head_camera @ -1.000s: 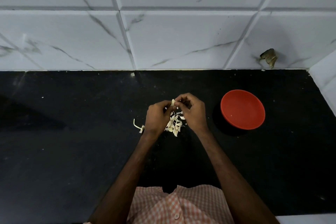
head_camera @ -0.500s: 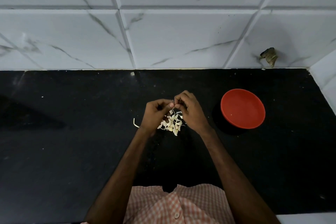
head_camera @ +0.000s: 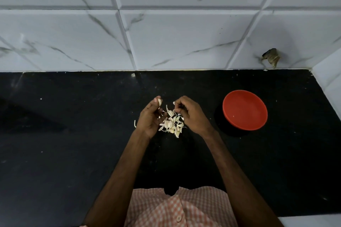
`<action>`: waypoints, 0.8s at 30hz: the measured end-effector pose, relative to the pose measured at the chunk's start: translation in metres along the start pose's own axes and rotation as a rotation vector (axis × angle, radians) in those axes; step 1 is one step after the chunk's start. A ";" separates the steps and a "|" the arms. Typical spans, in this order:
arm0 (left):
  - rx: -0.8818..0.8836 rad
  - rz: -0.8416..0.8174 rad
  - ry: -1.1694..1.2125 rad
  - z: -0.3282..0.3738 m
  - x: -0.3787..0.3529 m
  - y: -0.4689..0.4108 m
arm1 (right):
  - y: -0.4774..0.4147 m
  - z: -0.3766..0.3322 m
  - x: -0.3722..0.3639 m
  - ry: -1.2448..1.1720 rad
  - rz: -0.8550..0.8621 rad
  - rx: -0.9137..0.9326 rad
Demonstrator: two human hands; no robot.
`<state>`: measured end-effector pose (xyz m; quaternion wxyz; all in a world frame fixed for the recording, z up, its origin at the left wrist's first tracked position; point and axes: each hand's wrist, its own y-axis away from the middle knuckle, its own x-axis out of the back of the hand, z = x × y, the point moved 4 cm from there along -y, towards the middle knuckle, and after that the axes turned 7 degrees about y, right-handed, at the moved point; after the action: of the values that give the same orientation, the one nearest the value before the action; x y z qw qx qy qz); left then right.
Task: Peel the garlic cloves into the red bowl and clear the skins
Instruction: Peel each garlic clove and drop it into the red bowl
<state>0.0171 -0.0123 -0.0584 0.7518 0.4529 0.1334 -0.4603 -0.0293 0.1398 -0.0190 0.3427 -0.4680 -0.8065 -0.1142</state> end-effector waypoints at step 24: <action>-0.085 -0.028 0.017 -0.003 -0.021 0.013 | -0.010 -0.025 -0.008 -0.176 0.110 -0.241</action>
<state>0.0170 0.0044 -0.0405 0.7628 0.4224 0.1655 -0.4608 -0.0239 0.1168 -0.0045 0.2176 -0.5573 -0.7871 -0.1497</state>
